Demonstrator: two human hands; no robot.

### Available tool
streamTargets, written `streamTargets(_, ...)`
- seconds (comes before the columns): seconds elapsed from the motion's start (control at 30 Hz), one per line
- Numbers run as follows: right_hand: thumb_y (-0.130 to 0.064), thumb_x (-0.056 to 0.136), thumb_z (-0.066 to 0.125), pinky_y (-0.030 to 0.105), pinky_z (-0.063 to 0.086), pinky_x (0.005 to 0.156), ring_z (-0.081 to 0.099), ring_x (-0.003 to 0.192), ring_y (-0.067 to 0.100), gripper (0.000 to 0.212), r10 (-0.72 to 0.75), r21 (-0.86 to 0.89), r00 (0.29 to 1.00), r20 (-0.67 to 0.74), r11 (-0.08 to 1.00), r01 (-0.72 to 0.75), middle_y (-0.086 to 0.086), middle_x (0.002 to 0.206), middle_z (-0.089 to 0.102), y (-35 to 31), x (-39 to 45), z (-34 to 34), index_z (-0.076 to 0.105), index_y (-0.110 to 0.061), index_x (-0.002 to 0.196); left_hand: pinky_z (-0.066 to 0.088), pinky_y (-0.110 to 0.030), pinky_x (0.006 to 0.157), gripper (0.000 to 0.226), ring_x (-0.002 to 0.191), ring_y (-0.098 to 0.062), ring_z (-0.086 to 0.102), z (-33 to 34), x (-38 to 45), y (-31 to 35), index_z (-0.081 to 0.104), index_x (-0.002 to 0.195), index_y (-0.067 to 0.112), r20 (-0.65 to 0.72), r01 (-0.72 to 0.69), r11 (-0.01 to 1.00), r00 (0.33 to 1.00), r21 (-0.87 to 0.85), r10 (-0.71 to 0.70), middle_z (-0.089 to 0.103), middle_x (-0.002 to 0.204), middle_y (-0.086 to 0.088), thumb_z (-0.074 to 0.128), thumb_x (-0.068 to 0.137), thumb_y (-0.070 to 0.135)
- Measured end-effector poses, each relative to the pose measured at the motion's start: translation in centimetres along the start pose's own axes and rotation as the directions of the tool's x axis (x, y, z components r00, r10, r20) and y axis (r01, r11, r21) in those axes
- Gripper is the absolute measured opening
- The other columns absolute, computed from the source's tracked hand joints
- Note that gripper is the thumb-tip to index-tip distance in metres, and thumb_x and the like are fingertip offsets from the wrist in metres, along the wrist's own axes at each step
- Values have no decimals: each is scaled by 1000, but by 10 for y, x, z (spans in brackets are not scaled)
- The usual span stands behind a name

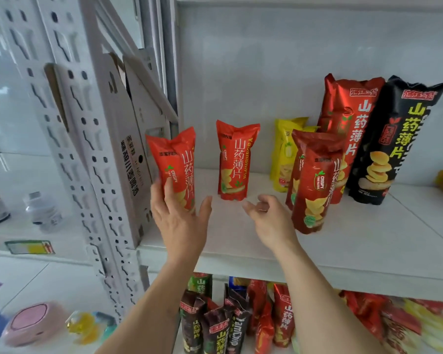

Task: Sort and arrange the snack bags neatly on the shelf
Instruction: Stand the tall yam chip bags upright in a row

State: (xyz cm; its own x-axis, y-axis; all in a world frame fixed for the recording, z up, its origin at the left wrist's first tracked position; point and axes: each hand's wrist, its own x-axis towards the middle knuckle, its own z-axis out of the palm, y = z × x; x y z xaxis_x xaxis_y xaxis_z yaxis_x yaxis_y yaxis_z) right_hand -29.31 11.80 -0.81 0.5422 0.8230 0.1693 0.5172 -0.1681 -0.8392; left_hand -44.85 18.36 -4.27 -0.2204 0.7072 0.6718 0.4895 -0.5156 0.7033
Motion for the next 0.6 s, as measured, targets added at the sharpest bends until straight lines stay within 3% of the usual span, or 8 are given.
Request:
streamTargets(0.13, -53, 91, 60, 33, 38, 100, 49, 132, 24, 72, -1, 92, 998, -57, 996, 7, 6, 149, 46, -5, 37, 22, 36, -15, 148, 35, -54, 115, 111, 147, -31, 26, -2, 21, -8, 15, 157, 19, 55, 310, 929, 951, -201, -305, 18, 161, -8, 82, 73, 48)
streamTargets(0.2, -52, 90, 62, 38, 38, 108, 45, 136, 24, 76, 5, 167, 997, -79, 986, 8, 7, 153, 41, -2, 58, 28, 33, -16, 150, 56, -38, 95, 110, 136, -24, 45, 0, 33, -17, 14, 156, 30, 140, 408, 854, 913, -322, -383, 33, 155, 0, 82, 73, 53)
streamTargets(0.23, -51, 90, 63, 40, 37, 110, 43, 138, 24, 77, 11, 201, 996, -86, 980, 7, 6, 155, 38, 0, 68, 30, 31, -18, 152, 60, -29, 80, 106, 126, -19, 55, 1, 38, -20, 17, 155, 34, 190, 425, 825, 905, -372, -380, 44, 147, 5, 82, 74, 52)
streamTargets(0.27, -51, 89, 64, 39, 37, 110, 41, 139, 23, 78, 10, 237, 996, -90, 972, 11, 5, 156, 36, 1, 78, 32, 29, -19, 152, 61, -28, 75, 99, 116, -17, 62, 3, 42, -24, 22, 152, 37, 242, 431, 803, 901, -411, -360, 55, 137, 8, 82, 74, 51)
streamTargets(0.33, -46, 90, 65, 28, 37, 100, 40, 138, 17, 79, -14, 332, 996, -87, 942, 42, 2, 158, 34, 1, 93, 35, 26, -22, 154, 62, -38, 78, 88, 106, -16, 69, 10, 47, -30, 34, 146, 40, 352, 468, 763, 876, -446, -331, 67, 122, 10, 82, 74, 50)
streamTargets(0.4, -41, 90, 66, 22, 37, 90, 41, 132, 10, 79, -44, 408, 997, -62, 911, 66, -1, 157, 33, 0, 107, 38, 23, -24, 155, 63, -32, 72, 73, 99, -14, 73, 15, 50, -27, 44, 141, 34, 410, 504, 725, 851, -469, -327, 70, 115, 9, 79, 78, 42)
streamTargets(0.5, -45, 87, 68, 13, 46, 80, 49, 124, 7, 81, -94, 468, 996, 4, 880, 82, -11, 147, 42, 6, 127, 46, 26, -27, 154, 63, -36, 72, 73, 90, -10, 75, 25, 55, -22, 53, 135, 30, 444, 518, 739, 834, -431, -326, 74, 111, 8, 75, 69, 51)
streamTargets(0.6, -51, 82, 71, 23, 55, 80, 66, 105, 7, 71, -96, 494, 994, 51, 868, 58, -5, 133, 62, 14, 142, 55, 44, -26, 143, 61, -30, 72, 68, 88, -7, 74, 31, 62, -26, 58, 126, 34, 480, 530, 759, 813, -379, -328, 74, 109, 10, 72, 64, 58)
